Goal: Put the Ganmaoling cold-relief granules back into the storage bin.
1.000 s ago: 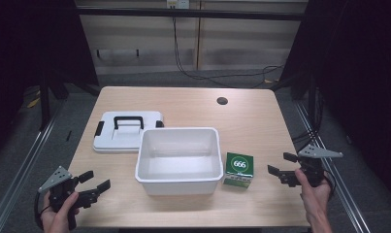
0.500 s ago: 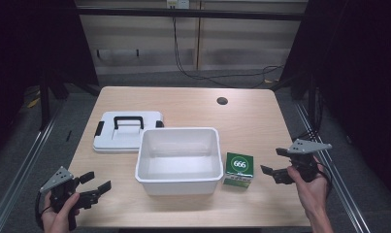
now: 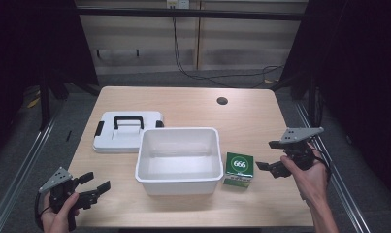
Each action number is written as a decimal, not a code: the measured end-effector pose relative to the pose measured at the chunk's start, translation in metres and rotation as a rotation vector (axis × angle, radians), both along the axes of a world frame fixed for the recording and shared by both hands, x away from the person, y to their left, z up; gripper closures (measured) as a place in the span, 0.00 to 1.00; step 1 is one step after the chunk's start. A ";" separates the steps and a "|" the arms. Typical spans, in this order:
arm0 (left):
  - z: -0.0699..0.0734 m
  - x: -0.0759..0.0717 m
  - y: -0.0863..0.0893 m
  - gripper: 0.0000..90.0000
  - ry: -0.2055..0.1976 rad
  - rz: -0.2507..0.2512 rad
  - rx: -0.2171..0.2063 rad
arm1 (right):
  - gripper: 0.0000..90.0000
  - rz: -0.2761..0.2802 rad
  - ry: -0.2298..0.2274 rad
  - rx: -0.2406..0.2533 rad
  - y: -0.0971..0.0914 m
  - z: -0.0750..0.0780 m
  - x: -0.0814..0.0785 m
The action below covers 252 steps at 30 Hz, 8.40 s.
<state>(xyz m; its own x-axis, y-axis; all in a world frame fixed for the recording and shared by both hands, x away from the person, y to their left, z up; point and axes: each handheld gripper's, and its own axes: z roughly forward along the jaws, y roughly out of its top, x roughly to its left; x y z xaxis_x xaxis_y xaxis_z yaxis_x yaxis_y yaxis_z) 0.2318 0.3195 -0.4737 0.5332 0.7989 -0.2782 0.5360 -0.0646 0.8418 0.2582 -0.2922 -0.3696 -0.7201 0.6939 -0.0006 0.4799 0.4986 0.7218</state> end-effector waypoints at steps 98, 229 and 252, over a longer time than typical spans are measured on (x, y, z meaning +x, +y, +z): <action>0.001 -0.001 0.000 0.18 -0.008 -0.018 0.000 | 0.17 0.495 0.428 -0.635 0.106 -0.058 0.078; 0.001 0.000 0.000 0.18 -0.007 -0.014 0.003 | 0.18 0.584 0.307 -0.682 0.161 0.110 0.093; 0.001 0.000 -0.001 0.18 -0.010 -0.016 0.000 | 0.18 0.677 0.302 -0.702 0.209 0.091 0.100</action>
<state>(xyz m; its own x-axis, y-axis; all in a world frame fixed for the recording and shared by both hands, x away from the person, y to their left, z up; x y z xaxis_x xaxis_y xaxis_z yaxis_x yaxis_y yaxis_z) 0.2318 0.3183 -0.4728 0.5491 0.7899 -0.2729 0.5261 -0.0729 0.8473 0.3584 -0.0831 -0.2789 -0.9985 0.0540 -0.0034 0.0538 0.9969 0.0575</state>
